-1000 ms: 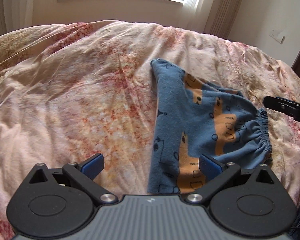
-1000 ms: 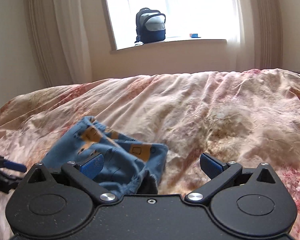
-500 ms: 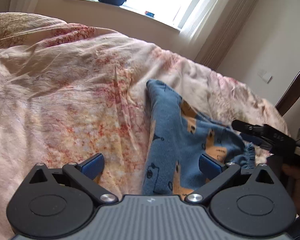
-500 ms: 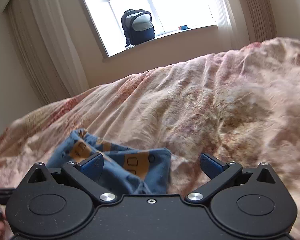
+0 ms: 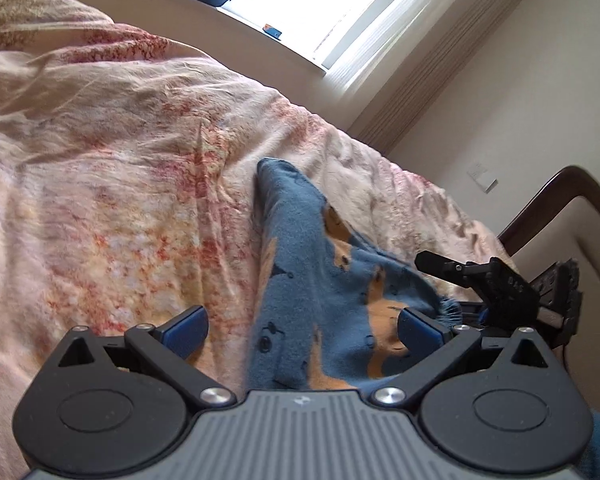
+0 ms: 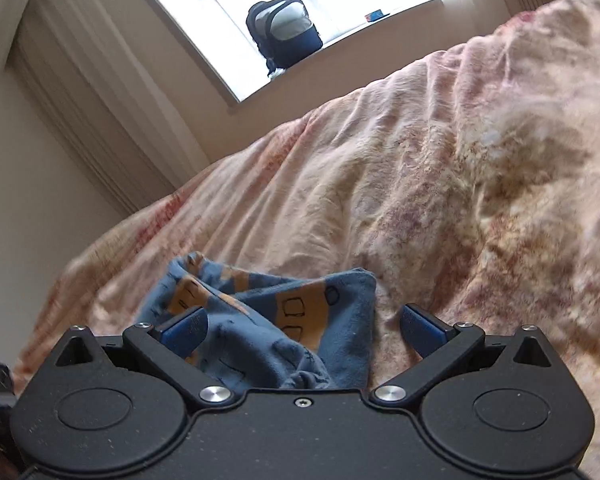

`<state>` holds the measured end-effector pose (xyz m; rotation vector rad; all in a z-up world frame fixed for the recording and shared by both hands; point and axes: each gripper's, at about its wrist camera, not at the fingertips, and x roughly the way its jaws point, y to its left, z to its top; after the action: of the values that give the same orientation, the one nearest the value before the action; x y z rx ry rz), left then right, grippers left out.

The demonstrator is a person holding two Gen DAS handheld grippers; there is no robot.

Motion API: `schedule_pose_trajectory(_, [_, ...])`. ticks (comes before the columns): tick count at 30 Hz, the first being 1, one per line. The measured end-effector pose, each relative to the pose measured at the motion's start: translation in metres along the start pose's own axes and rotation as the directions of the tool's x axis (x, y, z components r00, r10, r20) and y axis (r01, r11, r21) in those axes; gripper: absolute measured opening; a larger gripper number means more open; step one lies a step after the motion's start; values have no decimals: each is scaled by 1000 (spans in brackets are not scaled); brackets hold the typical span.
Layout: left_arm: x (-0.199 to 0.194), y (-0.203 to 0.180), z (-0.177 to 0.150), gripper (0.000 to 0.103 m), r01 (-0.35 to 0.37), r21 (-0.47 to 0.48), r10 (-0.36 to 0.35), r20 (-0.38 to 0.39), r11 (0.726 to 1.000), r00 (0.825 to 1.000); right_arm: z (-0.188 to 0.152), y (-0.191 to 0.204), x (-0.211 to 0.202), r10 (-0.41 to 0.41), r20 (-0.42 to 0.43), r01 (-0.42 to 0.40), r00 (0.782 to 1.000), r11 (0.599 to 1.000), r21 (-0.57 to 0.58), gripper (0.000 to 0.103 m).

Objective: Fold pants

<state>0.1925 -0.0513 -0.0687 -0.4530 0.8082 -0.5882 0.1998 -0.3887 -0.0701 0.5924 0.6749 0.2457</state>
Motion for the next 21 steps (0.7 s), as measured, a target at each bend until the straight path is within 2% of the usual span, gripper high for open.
schedule_pose_trajectory(3, [-4, -2, 1, 103, 40, -18, -40, 1, 999, 999, 2, 0, -4, 14, 23, -14, 1000, 1000, 2, 97])
schedule_pose_trajectory(5, [-4, -4, 1, 103, 53, 6, -53, 1, 999, 999, 3, 1, -6, 19, 27, -19, 999, 1000, -4, 95])
schedule_pose_trajectory(12, [4, -3, -2, 103, 18, 32, -17, -56, 999, 998, -1, -9, 3, -22, 5, 22, 1000, 1000, 10, 85])
schedule_pose_trajectory(14, [4, -3, -1, 103, 2, 36, 0, -61, 999, 998, -1, -10, 5, -40, 8, 40, 999, 999, 11, 77])
schedule_pose_trajectory(16, [5, -3, 0, 102, -10, 37, 13, -69, 999, 998, -1, -10, 5, -66, 5, 66, 998, 998, 4, 53])
schedule_pose_trajectory(18, [5, -3, 0, 98, -22, 39, 25, -78, 999, 997, -2, -10, 7, -86, 1, 86, 996, 996, -2, 40])
schedule_pose_trajectory(21, [6, -6, 2, 90, -59, 50, 64, -94, 997, 994, -3, -5, 8, -102, 3, 102, 995, 994, -36, 33])
